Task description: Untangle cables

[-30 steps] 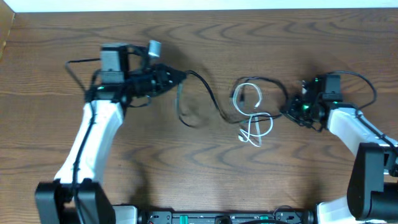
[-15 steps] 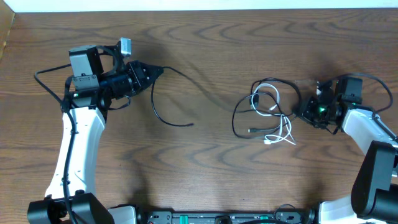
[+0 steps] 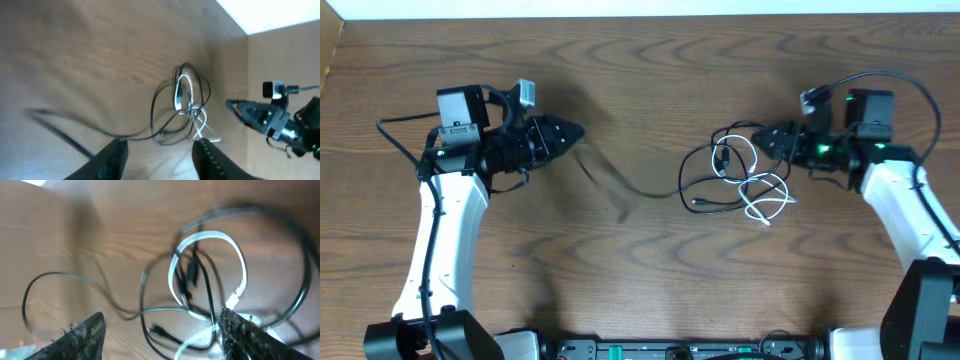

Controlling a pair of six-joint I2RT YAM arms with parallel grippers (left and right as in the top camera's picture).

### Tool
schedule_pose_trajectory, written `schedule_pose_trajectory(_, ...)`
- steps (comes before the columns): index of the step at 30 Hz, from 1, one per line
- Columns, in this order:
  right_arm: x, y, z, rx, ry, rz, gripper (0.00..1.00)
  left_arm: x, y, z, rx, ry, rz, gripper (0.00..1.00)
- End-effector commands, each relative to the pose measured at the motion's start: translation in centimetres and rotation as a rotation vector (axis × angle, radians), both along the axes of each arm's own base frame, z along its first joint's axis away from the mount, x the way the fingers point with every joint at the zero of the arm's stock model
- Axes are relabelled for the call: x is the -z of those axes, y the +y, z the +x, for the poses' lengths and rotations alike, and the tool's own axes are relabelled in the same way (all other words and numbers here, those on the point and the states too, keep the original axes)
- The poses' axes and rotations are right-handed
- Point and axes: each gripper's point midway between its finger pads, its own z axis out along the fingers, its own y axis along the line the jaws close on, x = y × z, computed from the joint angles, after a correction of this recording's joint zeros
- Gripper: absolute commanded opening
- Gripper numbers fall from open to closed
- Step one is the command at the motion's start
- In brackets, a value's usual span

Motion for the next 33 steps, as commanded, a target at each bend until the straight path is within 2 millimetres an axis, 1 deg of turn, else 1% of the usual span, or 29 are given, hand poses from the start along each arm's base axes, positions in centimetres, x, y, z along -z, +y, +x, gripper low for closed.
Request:
schedule_pose_trajectory(1,2.0,-1.6,-0.3,0.136,0.096,-0.143,0.66,0.3,-0.5,-1.1,0.075,-0.036,0.075,0.49)
schedule_pose_trajectory(5,3.3,-2.6,-1.7,0.175,0.178,-0.220,0.65,1.8,-1.9,-2.1,0.121,0.006,0.144,0.50)
schedule_pose_trajectory(8,4.0,-3.4,-2.8,0.182,0.223,-0.260,0.64,2.5,-3.7,-2.7,0.173,0.011,0.185,0.50)
schedule_pose_trajectory(10,3.9,-3.2,-2.9,0.130,0.202,-0.268,0.62,2.9,-5.1,-2.9,0.213,0.005,0.207,0.50)
schedule_pose_trajectory(11,3.7,-2.7,-2.9,0.069,0.170,-0.261,0.59,3.1,-5.9,-3.0,0.235,-0.001,0.214,0.50)
schedule_pose_trajectory(13,2.8,-0.8,-3.2,-0.109,0.073,-0.207,0.58,3.3,-7.4,-3.1,0.278,-0.015,0.216,0.50)
schedule_pose_trajectory(14,2.0,0.6,-3.6,-0.232,0.001,-0.157,0.59,3.5,-8.3,-3.2,0.303,-0.024,0.215,0.50)
schedule_pose_trajectory(16,0.8,2.3,-4.7,-0.397,-0.099,-0.082,0.66,4.0,-10.1,-3.3,0.352,-0.039,0.214,0.50)
schedule_pose_trajectory(19,0.6,2.9,-5.7,-0.475,-0.130,-0.067,0.67,4.6,-11.8,-3.5,0.399,-0.048,0.213,0.50)
schedule_pose_trajectory(22,1.4,2.6,-6.8,-0.517,-0.101,-0.110,0.67,5.3,-13.0,-3.8,0.432,-0.044,0.213,0.50)
schedule_pose_trajectory(25,2.3,1.9,-7.2,-0.510,-0.060,-0.163,0.65,6.0,-13.8,-4.0,0.457,-0.034,0.214,0.50)
schedule_pose_trajectory(30,3.8,1.2,-7.4,-0.508,-0.014,-0.224,0.58,7.1,-14.6,-4.2,0.480,-0.017,0.215,0.50)
schedule_pose_trajectory(33,4.7,1.5,-8.0,-0.531,0.011,-0.232,0.54,7.6,-14.9,-4.3,0.489,-0.003,0.216,0.50)
